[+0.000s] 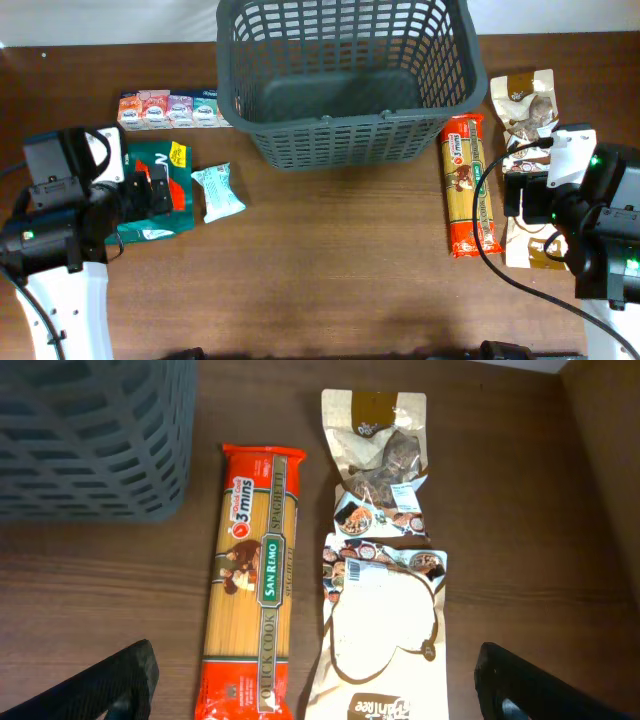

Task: Pack container
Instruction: 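Move the left gripper down onto the green Nescafe pouch, then grasp the green Nescafe pouch with the left gripper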

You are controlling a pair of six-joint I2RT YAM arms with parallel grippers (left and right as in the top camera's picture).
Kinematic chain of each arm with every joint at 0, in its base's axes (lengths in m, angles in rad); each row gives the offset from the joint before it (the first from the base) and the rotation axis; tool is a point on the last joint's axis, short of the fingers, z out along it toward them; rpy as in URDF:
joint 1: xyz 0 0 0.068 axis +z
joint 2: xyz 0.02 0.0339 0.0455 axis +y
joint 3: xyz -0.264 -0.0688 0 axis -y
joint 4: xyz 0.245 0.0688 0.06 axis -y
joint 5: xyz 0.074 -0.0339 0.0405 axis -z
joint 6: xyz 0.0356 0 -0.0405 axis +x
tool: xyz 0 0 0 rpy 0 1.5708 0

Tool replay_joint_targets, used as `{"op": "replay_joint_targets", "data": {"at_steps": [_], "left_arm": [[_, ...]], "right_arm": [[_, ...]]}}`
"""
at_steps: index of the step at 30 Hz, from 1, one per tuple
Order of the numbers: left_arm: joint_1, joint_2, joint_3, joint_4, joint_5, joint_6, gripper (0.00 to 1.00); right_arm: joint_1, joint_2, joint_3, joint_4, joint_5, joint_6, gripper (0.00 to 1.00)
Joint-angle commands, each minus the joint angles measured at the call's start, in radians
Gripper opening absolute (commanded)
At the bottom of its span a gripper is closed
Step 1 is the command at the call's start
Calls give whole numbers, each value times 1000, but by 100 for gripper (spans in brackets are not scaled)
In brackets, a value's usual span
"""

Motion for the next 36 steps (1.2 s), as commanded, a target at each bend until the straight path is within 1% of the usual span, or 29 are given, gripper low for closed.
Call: {"op": "replay_joint_targets", "data": {"at_steps": [1,2,5,6,9,11,15,17,19,23,25,29,33,36], "left_arm": [[7,15,19,-7,-72,78,99],[10,24,19,-3,-71,105,99],[53,82,19,16,-48,113,99],[80,111,19,24,-29,100,99],[176,198,19,45,6,-6,99],[249,260,19,72,76,-21,99],[396,379,19,123,320,108,99],[448,429,19,132,409,172,99],[482,474,19,140,464,251,99],[498,534,19,152,480,393,99],[497,546,19,185,480,405,99],[497,548,20,297,451,419,99],[497,547,21,362,452,520,99],[497,548,21,376,453,539,99]], "right_arm": [[-9,10,26,2,-11,-7,99],[-9,13,25,2,-11,-6,99],[-9,30,25,2,-11,-7,99],[-9,37,25,2,-11,-6,99],[-9,63,25,2,-10,-6,99],[-9,82,26,2,-11,-6,99],[-9,130,25,3,-10,-6,99],[-9,159,26,2,-11,-6,99],[-9,187,26,3,-11,-7,99],[-9,243,25,3,-10,-6,99],[-9,272,25,3,-11,-6,99],[-9,333,25,3,-11,-6,99],[-9,393,25,3,-10,-6,99],[-9,438,25,3,-11,-7,99]]}}
